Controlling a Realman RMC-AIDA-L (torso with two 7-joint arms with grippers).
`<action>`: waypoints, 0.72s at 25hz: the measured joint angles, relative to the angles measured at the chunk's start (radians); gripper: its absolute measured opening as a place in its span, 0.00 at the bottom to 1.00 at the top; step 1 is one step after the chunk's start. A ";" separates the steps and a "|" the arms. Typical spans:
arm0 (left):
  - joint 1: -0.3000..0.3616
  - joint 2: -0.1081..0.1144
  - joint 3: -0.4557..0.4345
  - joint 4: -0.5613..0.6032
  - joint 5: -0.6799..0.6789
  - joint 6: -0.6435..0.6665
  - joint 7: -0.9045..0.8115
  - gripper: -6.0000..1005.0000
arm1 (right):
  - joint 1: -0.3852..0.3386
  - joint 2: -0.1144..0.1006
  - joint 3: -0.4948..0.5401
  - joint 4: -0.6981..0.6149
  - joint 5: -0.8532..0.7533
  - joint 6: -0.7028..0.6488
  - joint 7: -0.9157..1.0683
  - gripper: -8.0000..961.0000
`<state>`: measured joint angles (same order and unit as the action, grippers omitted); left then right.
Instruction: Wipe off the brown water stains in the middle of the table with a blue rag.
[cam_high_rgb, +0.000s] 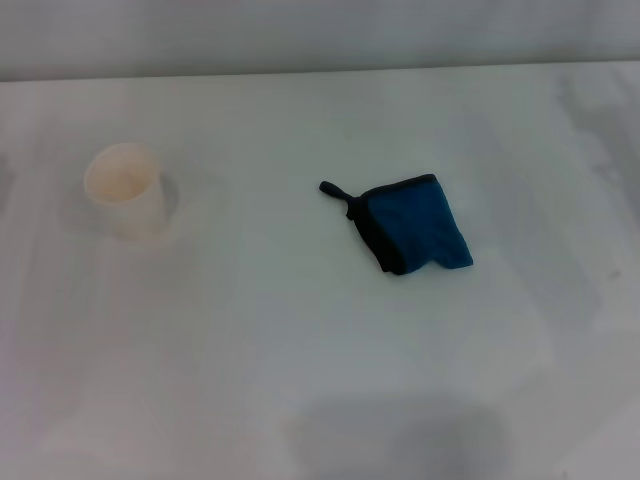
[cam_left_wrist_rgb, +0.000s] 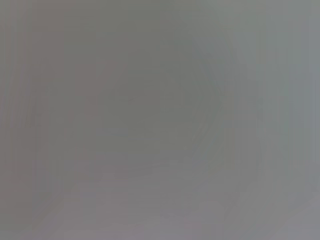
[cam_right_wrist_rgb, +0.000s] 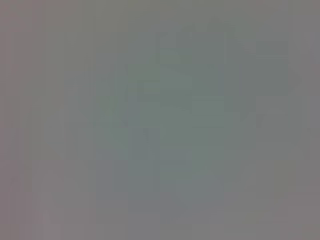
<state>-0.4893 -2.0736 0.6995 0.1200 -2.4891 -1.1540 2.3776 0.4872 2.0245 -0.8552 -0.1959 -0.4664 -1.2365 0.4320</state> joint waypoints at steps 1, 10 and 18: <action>0.000 0.000 0.000 0.000 0.000 0.003 0.000 0.89 | 0.011 -0.001 0.000 0.030 0.032 0.019 -0.065 0.88; -0.008 -0.002 0.003 0.000 0.001 0.072 0.009 0.89 | 0.036 -0.002 0.001 0.067 0.084 0.222 -0.153 0.87; -0.028 0.001 0.006 0.001 0.003 0.143 0.012 0.89 | 0.048 -0.002 0.001 0.073 0.086 0.288 -0.149 0.86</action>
<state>-0.5172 -2.0724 0.7051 0.1211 -2.4862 -1.0108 2.3892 0.5355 2.0229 -0.8544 -0.1229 -0.3803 -0.9487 0.2834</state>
